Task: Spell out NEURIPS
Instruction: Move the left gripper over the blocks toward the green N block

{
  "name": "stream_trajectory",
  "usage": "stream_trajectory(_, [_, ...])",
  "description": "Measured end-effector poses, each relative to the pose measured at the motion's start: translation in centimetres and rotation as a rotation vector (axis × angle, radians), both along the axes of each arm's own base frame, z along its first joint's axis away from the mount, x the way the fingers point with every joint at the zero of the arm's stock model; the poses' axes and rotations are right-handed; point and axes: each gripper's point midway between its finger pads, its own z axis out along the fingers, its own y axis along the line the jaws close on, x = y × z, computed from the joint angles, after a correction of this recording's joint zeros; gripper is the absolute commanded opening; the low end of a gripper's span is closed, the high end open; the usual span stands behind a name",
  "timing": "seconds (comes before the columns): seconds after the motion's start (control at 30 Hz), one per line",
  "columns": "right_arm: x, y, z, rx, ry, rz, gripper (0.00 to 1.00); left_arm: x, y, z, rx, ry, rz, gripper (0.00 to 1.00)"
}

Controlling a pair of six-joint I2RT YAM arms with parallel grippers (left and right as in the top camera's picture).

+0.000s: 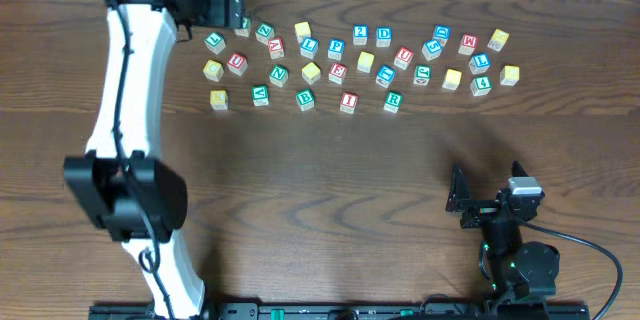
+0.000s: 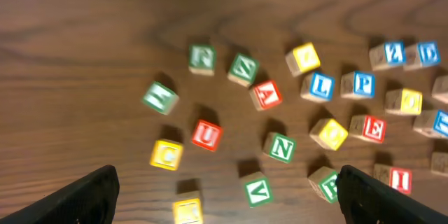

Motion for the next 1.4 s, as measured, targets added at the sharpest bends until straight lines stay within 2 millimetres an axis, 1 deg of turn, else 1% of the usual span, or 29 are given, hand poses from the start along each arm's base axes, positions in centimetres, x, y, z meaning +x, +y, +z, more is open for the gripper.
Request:
stream_trajectory(0.1, [0.0,0.0,0.0,0.0,0.0,0.0,0.99,0.2,-0.8,-2.6,-0.038,0.062,-0.023,0.98])
stream_trajectory(0.17, [0.0,0.0,0.0,0.0,0.0,0.0,0.99,0.3,-1.2,-3.5,-0.05,0.082,-0.034,0.98])
stream_trajectory(0.27, [0.0,0.0,0.0,0.0,0.0,0.0,0.99,0.3,-1.9,-4.0,-0.046,0.092,-0.046,0.98])
stream_trajectory(0.33, [0.0,0.0,0.0,0.0,0.0,0.0,0.99,0.2,-2.7,-4.1,-0.026,0.091,-0.059,0.98])
stream_trajectory(0.47, [0.0,0.0,0.0,0.0,0.0,0.0,0.99,-0.3,-5.8,-4.2,0.02,0.086,-0.109,0.98])
stream_trajectory(0.57, [0.0,0.0,0.0,0.0,0.0,0.0,0.99,-0.3,-8.7,-3.9,0.029,0.06,-0.146,0.99])
stream_trajectory(0.63, [0.0,0.0,0.0,0.0,0.0,0.0,0.99,-0.2,-10.3,-3.9,0.035,0.045,-0.142,0.99])
stream_trajectory(0.7, [0.0,0.0,0.0,0.0,0.0,0.0,0.99,0.0,-11.3,-4.1,0.045,0.035,-0.112,0.99])
stream_trajectory(0.8, [0.0,0.0,0.0,0.0,0.0,0.0,0.99,0.3,-11.4,-5.2,0.065,0.048,-0.055,0.98])
stream_trajectory(0.83, [0.0,0.0,0.0,0.0,0.0,0.0,0.99,0.5,-11.0,-6.1,0.082,0.063,-0.015,0.99])
stream_trajectory(0.93, [0.0,0.0,0.0,0.0,0.0,0.0,0.99,0.8,-9.9,-8.0,0.115,0.093,0.043,0.98])
stream_trajectory(0.97, [0.0,0.0,0.0,0.0,0.0,0.0,0.99,0.7,-9.5,-8.4,0.123,0.107,0.058,1.0])
stream_trajectory(1.03, [0.0,0.0,0.0,0.0,0.0,0.0,0.99,0.4,-8.6,-9.4,0.138,0.142,0.087,0.95])
stream_trajectory(1.17, [0.0,0.0,0.0,0.0,0.0,0.0,0.99,0.1,-7.6,-9.9,0.151,0.167,0.118,0.8])
stream_trajectory(1.23, [0.0,0.0,0.0,0.0,0.0,0.0,0.99,-0.2,-7.5,-10.6,0.158,0.181,0.115,0.77])
stream_trajectory(1.27, [0.0,0.0,0.0,0.0,0.0,0.0,0.99,-0.5,-7.5,-11.2,0.162,0.193,0.115,0.74])
stream_trajectory(1.4, [0.0,0.0,0.0,0.0,0.0,0.0,0.99,-1.4,-7.5,-13.3,0.175,0.229,0.105,0.72])
